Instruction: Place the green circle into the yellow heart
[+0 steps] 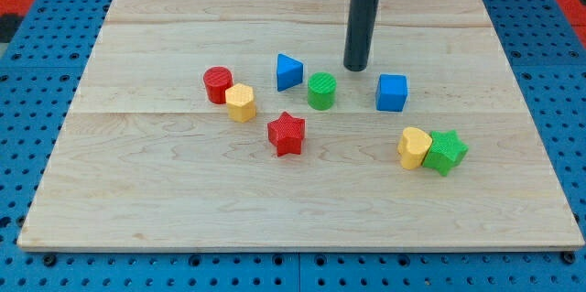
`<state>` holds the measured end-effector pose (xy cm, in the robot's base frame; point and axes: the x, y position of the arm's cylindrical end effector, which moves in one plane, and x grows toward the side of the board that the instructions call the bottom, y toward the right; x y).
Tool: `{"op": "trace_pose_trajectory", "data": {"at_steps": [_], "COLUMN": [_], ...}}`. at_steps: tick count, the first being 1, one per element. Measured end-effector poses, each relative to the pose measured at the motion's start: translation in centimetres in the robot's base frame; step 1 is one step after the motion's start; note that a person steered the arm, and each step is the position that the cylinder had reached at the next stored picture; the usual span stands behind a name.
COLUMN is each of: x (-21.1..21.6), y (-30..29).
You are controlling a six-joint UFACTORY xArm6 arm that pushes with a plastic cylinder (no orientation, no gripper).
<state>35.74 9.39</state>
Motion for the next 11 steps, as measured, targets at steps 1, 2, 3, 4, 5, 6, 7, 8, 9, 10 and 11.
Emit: {"op": "trace_pose_trajectory", "data": {"at_steps": [1, 2, 3, 4, 5, 6, 7, 8, 9, 10, 11], "x": [6.0, 10.8, 9.7, 5.7, 2.5, 2.5, 5.1, 6.8, 8.8, 14.4, 14.5], "y": [5.1, 5.0, 5.2, 2.5, -4.1, -8.1, -9.8, -11.0, -11.4, -6.8, -5.1]}}
